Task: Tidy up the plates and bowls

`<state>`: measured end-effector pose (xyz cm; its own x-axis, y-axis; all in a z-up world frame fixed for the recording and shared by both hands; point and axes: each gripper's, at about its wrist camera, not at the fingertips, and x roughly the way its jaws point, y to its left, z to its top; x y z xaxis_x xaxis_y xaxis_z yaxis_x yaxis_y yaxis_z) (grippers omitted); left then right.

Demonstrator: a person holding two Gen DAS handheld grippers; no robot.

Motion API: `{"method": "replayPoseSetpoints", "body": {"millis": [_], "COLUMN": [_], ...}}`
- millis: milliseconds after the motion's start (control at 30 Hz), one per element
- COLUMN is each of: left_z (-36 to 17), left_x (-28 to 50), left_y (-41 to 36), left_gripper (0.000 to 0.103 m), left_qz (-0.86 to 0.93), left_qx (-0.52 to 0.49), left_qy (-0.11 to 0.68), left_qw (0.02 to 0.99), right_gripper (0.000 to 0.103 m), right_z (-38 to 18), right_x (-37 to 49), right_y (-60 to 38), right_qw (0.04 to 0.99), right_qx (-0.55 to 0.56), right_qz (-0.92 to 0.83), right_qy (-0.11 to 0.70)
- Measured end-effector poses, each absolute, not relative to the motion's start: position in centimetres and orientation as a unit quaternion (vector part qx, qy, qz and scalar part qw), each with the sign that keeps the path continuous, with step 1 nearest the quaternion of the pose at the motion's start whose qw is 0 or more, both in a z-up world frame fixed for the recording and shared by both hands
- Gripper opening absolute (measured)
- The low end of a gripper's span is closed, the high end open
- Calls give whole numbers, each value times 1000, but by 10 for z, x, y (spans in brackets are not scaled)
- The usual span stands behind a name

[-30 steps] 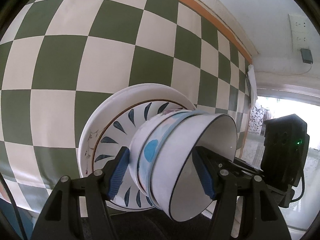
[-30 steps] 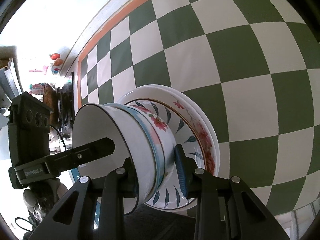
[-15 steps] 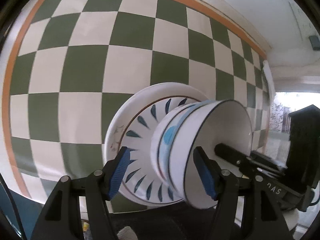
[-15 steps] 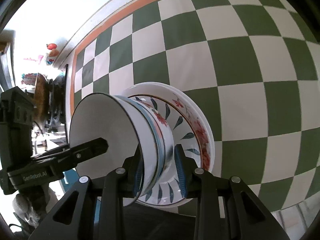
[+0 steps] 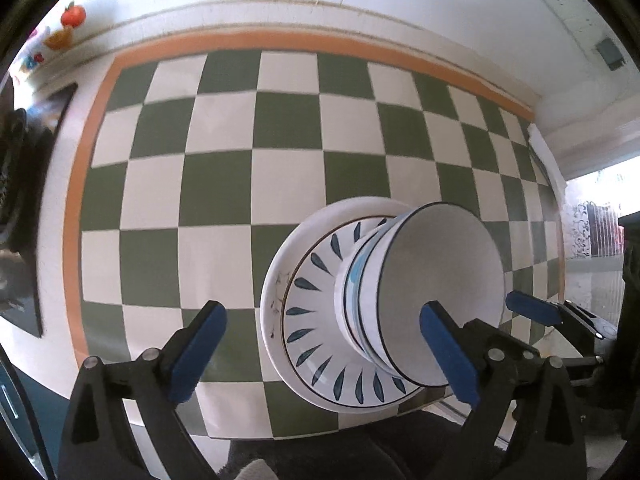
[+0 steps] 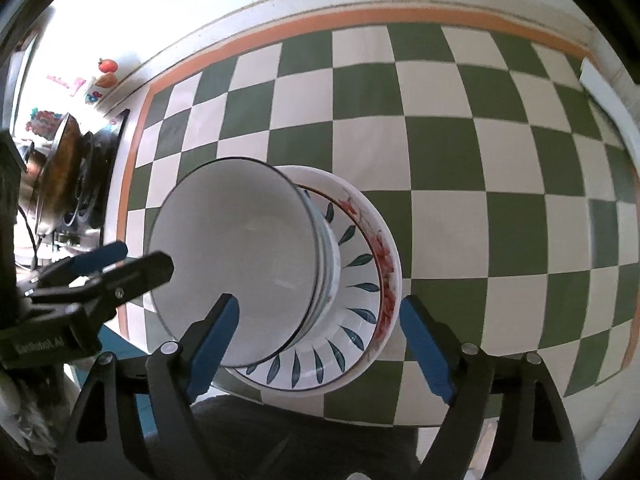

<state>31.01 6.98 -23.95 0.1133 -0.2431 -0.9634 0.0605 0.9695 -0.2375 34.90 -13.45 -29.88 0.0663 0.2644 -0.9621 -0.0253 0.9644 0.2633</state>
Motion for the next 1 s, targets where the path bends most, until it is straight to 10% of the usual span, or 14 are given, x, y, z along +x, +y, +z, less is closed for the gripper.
{"method": "replayPoseSetpoints", "body": {"millis": [1000], "left_z": [-96], "left_x": [176], "left_y": [67], "left_gripper": [103], "left_qz": [-45], "left_qx": [-42], "left_qy": [482], "left_qw": [874], "right_gripper": [94], "right_z": [-139], "right_x": [207], "right_y": [-153], "right_qw": [848], "right_qx": [81], "right_qz": [48], "right_qy": [522]}}
